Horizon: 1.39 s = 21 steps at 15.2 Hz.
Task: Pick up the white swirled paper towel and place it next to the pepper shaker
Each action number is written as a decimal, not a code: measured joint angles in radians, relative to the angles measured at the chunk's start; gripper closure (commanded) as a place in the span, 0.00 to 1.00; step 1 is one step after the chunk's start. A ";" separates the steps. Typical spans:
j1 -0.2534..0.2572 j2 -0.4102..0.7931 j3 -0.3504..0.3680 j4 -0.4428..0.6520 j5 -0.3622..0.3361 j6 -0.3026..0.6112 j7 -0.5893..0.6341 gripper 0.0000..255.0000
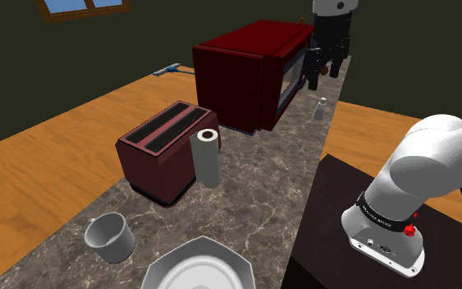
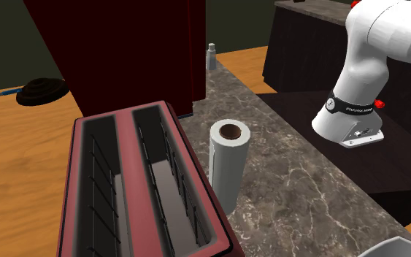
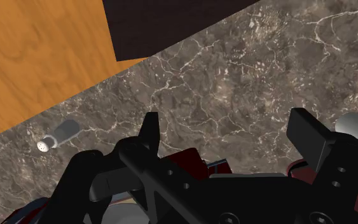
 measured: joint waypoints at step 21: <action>0.101 0.471 0.264 0.122 0.204 0.429 0.282 0.00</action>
